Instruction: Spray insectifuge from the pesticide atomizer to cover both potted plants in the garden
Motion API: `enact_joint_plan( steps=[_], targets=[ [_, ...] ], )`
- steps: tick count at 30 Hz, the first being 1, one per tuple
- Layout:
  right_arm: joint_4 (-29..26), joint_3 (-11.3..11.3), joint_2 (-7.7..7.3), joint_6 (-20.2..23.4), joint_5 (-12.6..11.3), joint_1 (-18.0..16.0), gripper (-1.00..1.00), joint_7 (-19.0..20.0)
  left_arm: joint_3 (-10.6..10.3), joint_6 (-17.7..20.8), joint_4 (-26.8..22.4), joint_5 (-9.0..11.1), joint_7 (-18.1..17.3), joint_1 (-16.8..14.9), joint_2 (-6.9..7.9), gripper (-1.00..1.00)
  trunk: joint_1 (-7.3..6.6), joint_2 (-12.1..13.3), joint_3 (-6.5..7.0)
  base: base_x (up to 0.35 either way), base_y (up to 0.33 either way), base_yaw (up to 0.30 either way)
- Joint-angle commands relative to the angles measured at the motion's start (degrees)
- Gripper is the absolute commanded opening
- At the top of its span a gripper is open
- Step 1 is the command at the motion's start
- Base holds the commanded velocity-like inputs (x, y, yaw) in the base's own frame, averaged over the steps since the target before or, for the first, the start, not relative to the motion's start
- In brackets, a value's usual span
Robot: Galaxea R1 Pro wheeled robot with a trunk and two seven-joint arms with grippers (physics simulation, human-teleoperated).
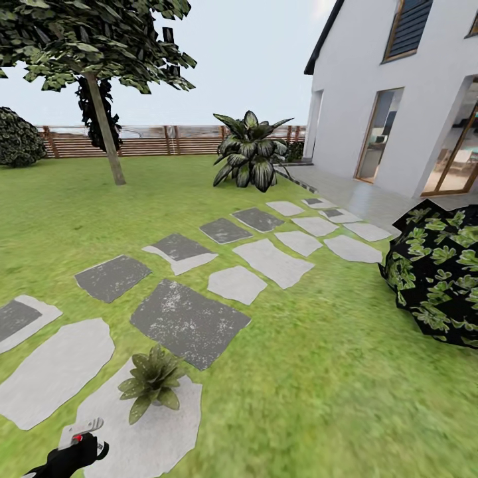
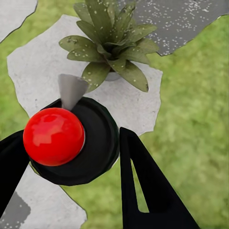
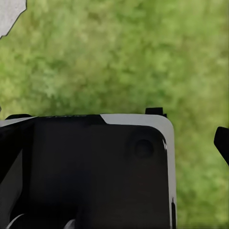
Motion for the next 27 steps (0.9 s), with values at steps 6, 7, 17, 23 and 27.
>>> enact_joint_plan(
  steps=[6, 7, 17, 23, 27],
  targets=[
    [-0.03, -0.56, 0.02, -0.34, 0.60, -0.04, 1.00, 0.20, 0.30, 0.28, -0.11, -0.31, -0.49, -0.08, -0.05, -1.00, 0.04, -0.13, -0.12, 0.000, 0.000, 0.000],
    [-0.03, -0.56, 0.02, -0.34, 0.61, -0.04, 1.00, 0.20, 0.30, 0.29, -0.11, -0.31, -0.49, -0.08, -0.05, -1.00, 0.04, -0.13, -0.12, 0.000, 0.000, 0.000],
    [-0.03, -0.55, 0.02, -0.34, 0.60, -0.04, 1.00, 0.20, 0.20, 0.24, -0.11, -0.31, -0.53, -0.08, -0.16, -1.00, 0.04, -0.13, -0.12, 0.000, 0.000, 0.000],
    [-0.03, -0.55, 0.02, -0.34, 0.62, -0.04, 1.00, 0.22, 0.24, 0.24, -0.11, -0.31, -0.52, -0.08, -0.14, -1.00, 0.04, -0.13, -0.12, 0.000, 0.000, 0.000],
    [-0.03, -0.55, 0.02, -0.34, 0.61, -0.04, 1.00, 0.21, 0.22, 0.24, -0.11, -0.31, -0.55, -0.08, -0.14, -1.00, 0.04, -0.13, -0.12, 0.000, 0.000, 0.000]
  ],
)
